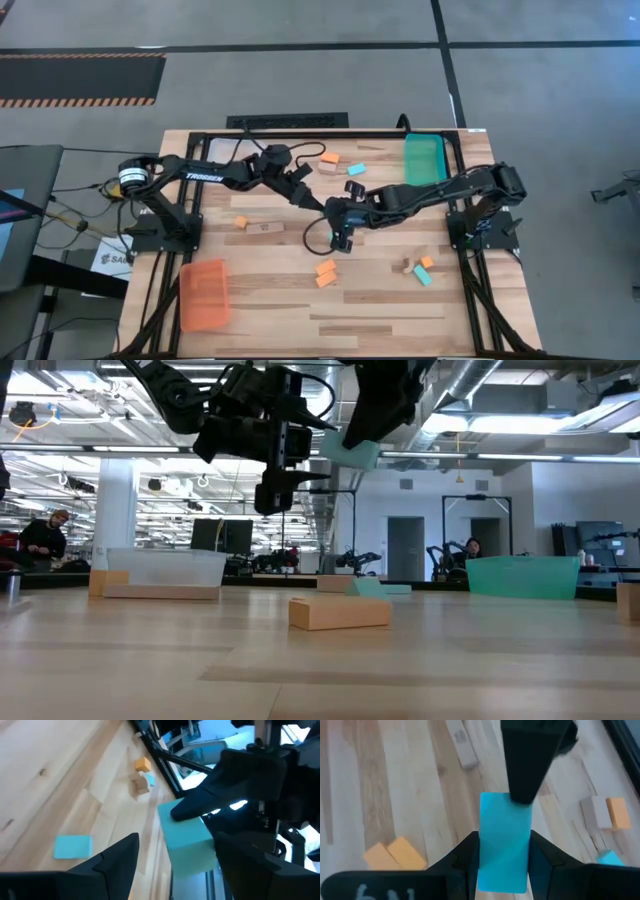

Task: Sort & place blocks by color
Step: Put the light blue block into the orange bin

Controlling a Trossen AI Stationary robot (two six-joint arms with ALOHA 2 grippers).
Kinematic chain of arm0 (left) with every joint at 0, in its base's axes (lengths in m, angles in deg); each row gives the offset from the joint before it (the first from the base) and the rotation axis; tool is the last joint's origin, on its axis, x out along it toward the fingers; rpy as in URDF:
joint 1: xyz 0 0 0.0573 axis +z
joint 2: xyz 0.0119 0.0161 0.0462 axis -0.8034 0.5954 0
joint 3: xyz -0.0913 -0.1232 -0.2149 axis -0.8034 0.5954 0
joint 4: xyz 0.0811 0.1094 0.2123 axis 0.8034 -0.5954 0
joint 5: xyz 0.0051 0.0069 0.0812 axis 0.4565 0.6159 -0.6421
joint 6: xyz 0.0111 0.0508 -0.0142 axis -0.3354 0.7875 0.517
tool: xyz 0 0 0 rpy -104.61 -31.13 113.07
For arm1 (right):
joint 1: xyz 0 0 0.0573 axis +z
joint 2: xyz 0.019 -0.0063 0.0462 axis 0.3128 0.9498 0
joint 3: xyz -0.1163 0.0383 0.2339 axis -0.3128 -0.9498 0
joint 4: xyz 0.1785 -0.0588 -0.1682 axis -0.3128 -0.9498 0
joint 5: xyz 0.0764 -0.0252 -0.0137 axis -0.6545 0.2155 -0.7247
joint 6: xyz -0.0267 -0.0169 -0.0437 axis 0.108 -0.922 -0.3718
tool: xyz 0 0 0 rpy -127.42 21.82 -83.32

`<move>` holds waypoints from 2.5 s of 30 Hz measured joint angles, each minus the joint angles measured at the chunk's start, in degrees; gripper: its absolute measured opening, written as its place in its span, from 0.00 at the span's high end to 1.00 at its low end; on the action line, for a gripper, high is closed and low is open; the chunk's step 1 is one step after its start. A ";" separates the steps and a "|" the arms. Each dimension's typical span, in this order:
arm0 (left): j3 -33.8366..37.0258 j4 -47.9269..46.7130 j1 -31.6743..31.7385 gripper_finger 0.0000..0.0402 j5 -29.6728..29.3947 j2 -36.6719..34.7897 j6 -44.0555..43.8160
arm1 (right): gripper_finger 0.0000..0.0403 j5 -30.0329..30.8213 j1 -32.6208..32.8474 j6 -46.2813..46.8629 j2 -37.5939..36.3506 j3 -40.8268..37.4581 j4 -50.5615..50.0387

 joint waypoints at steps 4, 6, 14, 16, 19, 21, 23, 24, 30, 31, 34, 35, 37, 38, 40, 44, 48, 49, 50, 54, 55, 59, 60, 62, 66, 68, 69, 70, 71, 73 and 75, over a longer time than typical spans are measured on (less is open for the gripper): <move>-0.01 0.01 0.02 0.38 0.57 0.31 -0.49 | 0.68 -0.24 -0.02 -1.06 0.12 0.53 -1.04; -0.02 1.60 -0.40 0.38 1.15 0.31 -1.90 | 0.68 0.23 -0.26 -1.32 0.04 0.57 -0.93; -0.02 1.79 -2.68 0.38 -3.35 1.27 -4.05 | 0.68 0.41 -2.13 -3.90 0.04 0.56 0.78; -0.02 1.75 -2.61 0.40 -3.98 1.34 -4.52 | 0.68 0.33 -2.29 -4.80 0.07 0.52 0.86; -0.01 2.78 -2.36 0.43 -5.72 1.34 -4.53 | 0.68 0.13 -2.32 -4.91 0.07 0.50 0.31; 0.04 4.47 -2.21 0.44 -6.66 1.34 -5.27 | 0.68 -0.83 -2.18 -4.79 0.07 0.52 0.36; 0.03 5.76 -2.10 0.46 -7.47 1.34 -5.84 | 0.68 -1.23 -1.64 -4.69 0.07 0.55 0.77; 0.03 5.72 -2.10 0.47 -7.41 1.34 -5.98 | 0.68 -0.91 -1.38 -4.75 0.07 0.55 0.70; 0.02 5.52 -2.14 0.49 -7.22 1.34 -5.92 | 0.68 -0.71 -1.22 -4.25 0.07 0.55 1.07; 0.03 5.52 -2.24 0.49 -7.15 1.34 -5.91 | 0.68 -0.69 -1.22 -4.25 0.07 0.55 1.07; 0.02 5.12 -2.49 0.49 -7.07 1.34 -5.78 | 0.68 -0.77 -1.35 -4.29 0.07 0.55 1.35; 0.02 4.95 -2.54 0.49 -7.04 1.34 -5.75 | 0.68 -0.81 -1.46 -4.45 0.07 0.55 1.61; 0.02 4.90 -2.51 0.49 -7.06 1.34 -5.68 | 0.67 -0.86 -1.44 -4.50 0.07 0.55 2.03; 0.02 4.80 -2.49 0.50 -7.04 1.34 -5.64 | 0.67 -0.82 -1.47 -4.50 0.07 0.54 2.07; 0.02 4.71 -2.47 0.53 -6.93 1.32 -5.17 | 0.64 -0.84 -1.59 -4.51 0.07 0.52 2.05; 0.00 4.50 -2.49 0.66 -5.46 1.31 -3.91 | 0.58 -0.87 -1.86 -4.60 0.07 0.52 2.17; 0.00 4.05 -2.47 0.74 -4.95 1.32 -3.25 | 0.52 -0.82 -1.92 -4.67 0.07 0.52 2.67; 0.00 4.05 -2.47 0.74 -4.56 1.32 -3.05 | 0.52 -0.80 -1.92 -4.69 0.07 0.52 2.73; 0.00 4.05 -2.47 0.74 -4.12 1.32 -2.84 | 0.51 -0.93 -1.90 -4.67 0.07 0.52 2.77; 0.00 3.04 -1.22 0.74 -1.64 0.91 -1.32 | 0.50 -1.08 -1.89 -4.65 -0.23 0.53 1.75; 0.04 2.22 -0.73 0.74 -1.45 0.50 -0.71 | 0.50 -1.19 -1.81 -4.62 -0.86 0.50 0.77; 0.04 -4.99 1.34 0.74 -2.00 -3.20 4.35 | 0.51 -1.05 -1.77 -1.25 -4.34 0.52 -3.85; 0.04 -7.12 1.57 0.74 -2.78 -4.31 6.21 | 0.52 -1.04 -1.77 0.22 -5.17 0.52 -5.42; 0.05 -13.01 1.73 0.74 -4.39 -7.03 10.63 | 0.53 -1.05 -1.77 3.57 -7.01 0.52 -8.07; 0.09 -25.57 0.12 0.74 -9.91 -12.81 20.88 | 0.55 -1.11 -1.71 11.45 -10.26 0.55 -13.25; 0.07 -31.27 -1.94 0.74 -13.18 -15.43 25.36 | 0.56 -1.07 -1.43 15.03 -11.22 0.55 -14.86; 0.07 -34.62 -3.05 0.74 -14.55 -16.86 26.95 | 0.57 -1.08 -1.34 16.29 -11.54 0.55 -15.65; 0.09 -37.54 -4.21 0.74 -15.50 -18.12 28.23 | 0.57 -1.07 -1.08 17.31 -11.75 0.55 -16.33; 0.09 -39.38 -5.49 0.74 -16.05 -19.17 29.22 | 0.58 -1.02 -0.84 18.04 -11.79 0.55 -17.01; 0.07 -44.35 -7.84 0.74 -16.14 -21.16 29.78 | 0.59 -1.08 -0.18 18.31 -11.76 0.52 -18.69; 0.07 -48.42 -10.25 0.74 -16.35 -22.47 28.99 | 0.60 -1.06 0.34 18.16 -11.46 0.52 -19.50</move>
